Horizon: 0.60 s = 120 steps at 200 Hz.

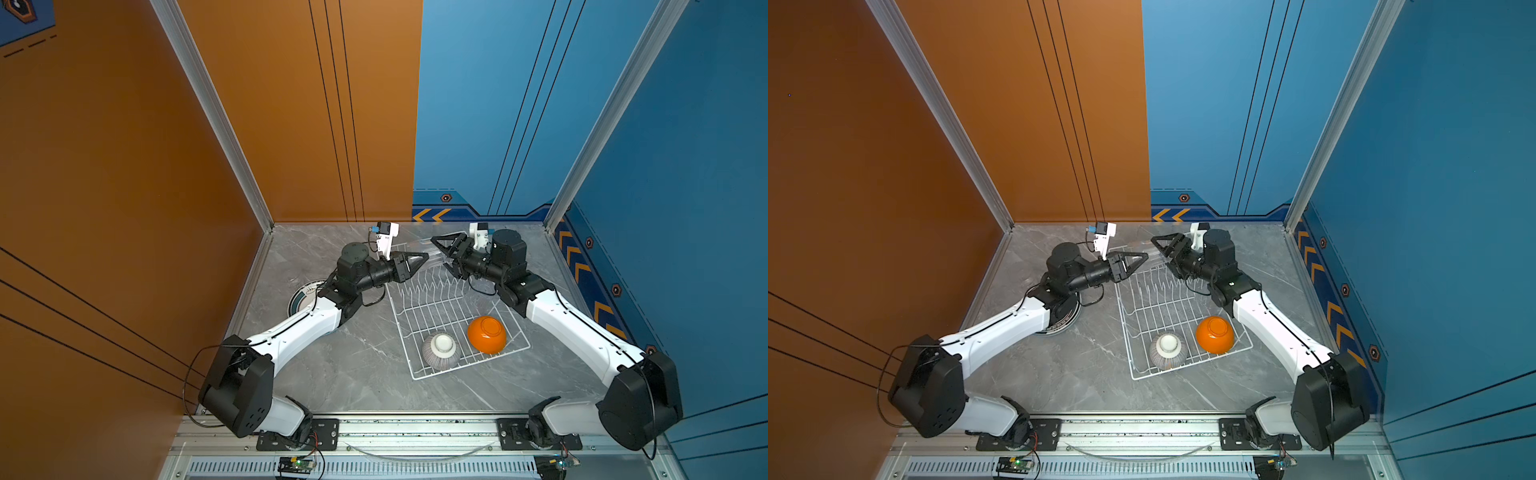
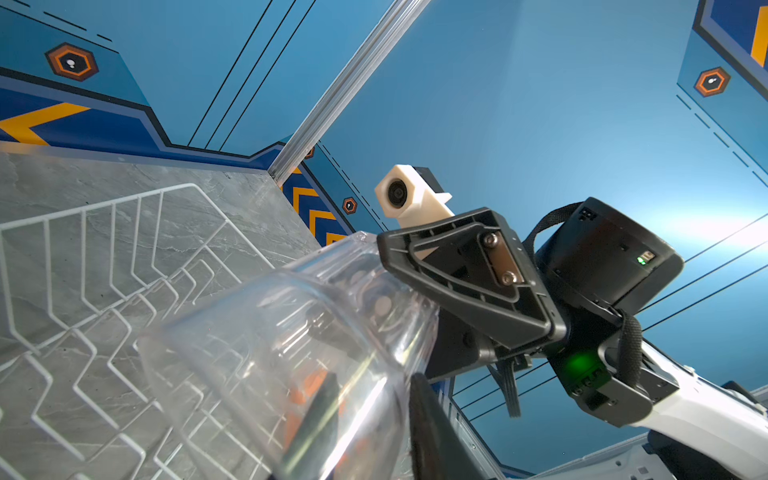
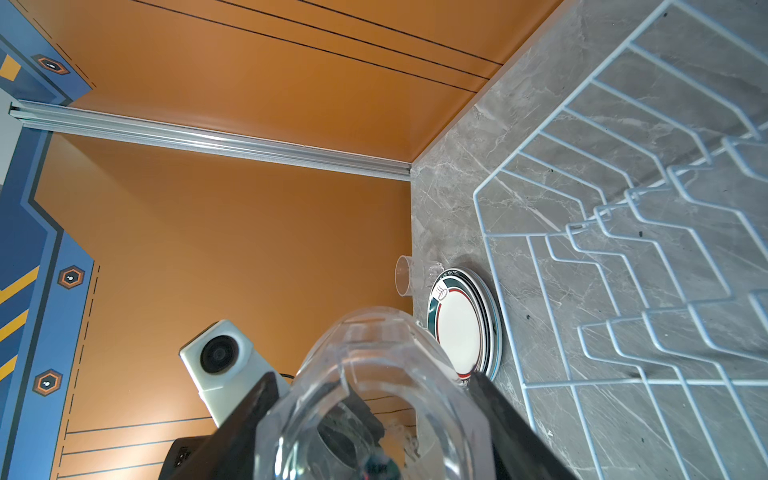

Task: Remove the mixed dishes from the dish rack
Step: 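Lift the cup and hand it to the left gripper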

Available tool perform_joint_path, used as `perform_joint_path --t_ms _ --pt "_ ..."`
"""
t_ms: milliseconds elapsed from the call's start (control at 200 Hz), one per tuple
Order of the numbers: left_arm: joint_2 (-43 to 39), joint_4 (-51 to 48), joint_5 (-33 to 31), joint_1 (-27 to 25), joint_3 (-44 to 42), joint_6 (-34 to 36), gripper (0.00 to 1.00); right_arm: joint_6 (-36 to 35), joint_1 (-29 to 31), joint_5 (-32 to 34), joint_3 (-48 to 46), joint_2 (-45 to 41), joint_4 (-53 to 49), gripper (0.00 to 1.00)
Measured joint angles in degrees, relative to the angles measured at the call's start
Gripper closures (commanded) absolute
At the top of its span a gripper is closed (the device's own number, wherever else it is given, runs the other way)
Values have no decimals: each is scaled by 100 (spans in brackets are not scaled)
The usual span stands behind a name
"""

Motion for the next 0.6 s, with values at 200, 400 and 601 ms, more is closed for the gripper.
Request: perform_joint_path --t_ms 200,400,601 --pt "9 334 157 -125 68 -225 99 286 -48 -26 -15 24 238 42" --pt "107 374 190 -122 87 -282 100 345 -92 -28 -107 24 308 32" --pt "201 278 26 -83 87 -275 100 267 -107 -140 -254 24 306 13"
